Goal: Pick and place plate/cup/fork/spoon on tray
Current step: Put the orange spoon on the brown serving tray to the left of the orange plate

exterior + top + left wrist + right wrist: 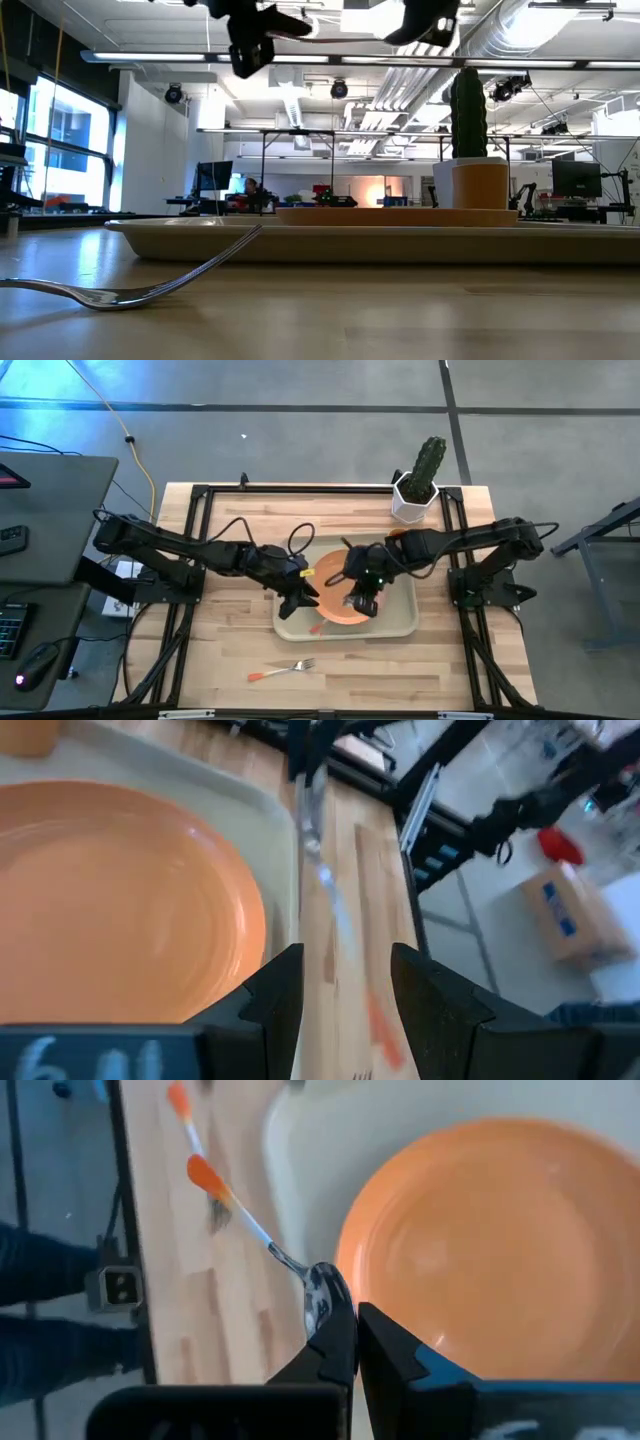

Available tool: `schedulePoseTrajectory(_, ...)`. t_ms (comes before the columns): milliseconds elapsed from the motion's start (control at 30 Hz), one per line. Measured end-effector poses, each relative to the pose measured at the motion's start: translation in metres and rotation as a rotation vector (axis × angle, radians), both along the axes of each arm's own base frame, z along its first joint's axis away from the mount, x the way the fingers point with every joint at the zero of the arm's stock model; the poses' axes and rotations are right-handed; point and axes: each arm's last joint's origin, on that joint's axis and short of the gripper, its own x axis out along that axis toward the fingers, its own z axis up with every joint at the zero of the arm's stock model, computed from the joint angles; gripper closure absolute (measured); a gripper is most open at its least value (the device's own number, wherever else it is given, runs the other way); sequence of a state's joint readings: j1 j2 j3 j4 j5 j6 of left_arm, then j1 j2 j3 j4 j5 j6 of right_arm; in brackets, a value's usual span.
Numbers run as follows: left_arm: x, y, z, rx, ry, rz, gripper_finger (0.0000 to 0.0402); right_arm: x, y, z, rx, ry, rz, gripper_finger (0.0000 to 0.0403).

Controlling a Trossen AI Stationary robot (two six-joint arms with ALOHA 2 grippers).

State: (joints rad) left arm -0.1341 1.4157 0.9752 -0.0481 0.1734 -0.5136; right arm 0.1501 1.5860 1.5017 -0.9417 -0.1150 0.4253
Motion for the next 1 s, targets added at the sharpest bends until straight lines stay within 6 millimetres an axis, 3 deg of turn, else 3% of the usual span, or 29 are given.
schedulePoseTrajectory(133, 0.014, -0.002, -0.003, -0.050, -0.073, 0.020, 0.0261, 0.005, -0.006, 0.003, -0.030, -0.061, 0.032, 0.0403)
schedulePoseTrajectory(367, 0.027, 0.004, -0.019, -0.103, -0.035, 0.075, 0.0261, 0.007, -0.008, 0.004, -0.068, -0.093, 0.093, 0.0403)
schedulePoseTrajectory(600, 0.032, 0.010, -0.029, -0.120, 0.001, 0.102, 0.0261, 0.010, -0.008, 0.006, -0.088, -0.141, 0.127, 0.0403)
schedulePoseTrajectory(1000, 0.030, 0.008, -0.027, -0.148, 0.002, -0.002, 0.0261, 0.012, -0.018, 0.007, -0.116, -0.165, 0.119, 0.0403)
